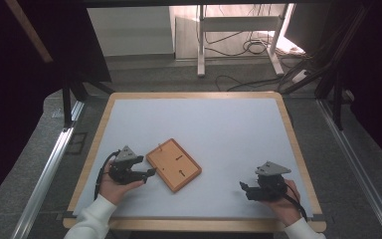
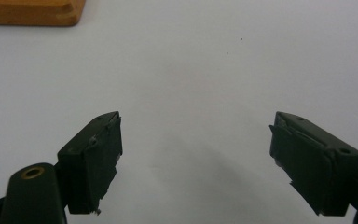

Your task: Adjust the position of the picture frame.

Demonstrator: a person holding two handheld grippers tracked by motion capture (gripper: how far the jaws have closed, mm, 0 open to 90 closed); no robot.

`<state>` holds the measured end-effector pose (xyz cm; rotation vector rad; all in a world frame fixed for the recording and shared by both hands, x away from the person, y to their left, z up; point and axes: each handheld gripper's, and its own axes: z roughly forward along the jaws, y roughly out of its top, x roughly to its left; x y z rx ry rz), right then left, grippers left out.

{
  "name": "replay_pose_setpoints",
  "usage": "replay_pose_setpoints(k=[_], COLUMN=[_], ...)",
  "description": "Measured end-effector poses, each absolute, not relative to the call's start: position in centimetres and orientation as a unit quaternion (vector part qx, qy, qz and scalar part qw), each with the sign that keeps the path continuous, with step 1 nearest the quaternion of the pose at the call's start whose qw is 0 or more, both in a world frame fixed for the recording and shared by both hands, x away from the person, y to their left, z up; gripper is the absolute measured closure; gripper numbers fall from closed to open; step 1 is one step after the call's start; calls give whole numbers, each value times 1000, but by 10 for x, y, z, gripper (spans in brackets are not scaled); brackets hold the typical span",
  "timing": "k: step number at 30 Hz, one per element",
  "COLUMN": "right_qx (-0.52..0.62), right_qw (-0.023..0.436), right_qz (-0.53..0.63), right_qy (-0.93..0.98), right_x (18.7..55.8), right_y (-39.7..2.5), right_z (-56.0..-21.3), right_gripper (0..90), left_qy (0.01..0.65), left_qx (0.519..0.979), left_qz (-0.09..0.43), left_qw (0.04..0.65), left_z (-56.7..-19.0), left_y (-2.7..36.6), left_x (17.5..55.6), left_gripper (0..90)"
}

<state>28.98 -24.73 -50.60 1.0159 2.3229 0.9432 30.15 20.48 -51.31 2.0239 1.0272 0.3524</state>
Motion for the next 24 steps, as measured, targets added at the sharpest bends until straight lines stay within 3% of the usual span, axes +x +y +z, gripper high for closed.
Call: replay_pose_setpoints(k=[24], right_qx=[357], right_qw=[223], right_qz=[334], right_qy=[844], right_x=[289], right_y=[-247], right_z=[-508], right_gripper=[168], left_qy=[418], left_qx=[814], left_qz=[132], left_qw=[382], left_z=[-506], left_y=[182], left_x=[350], left_gripper=[309])
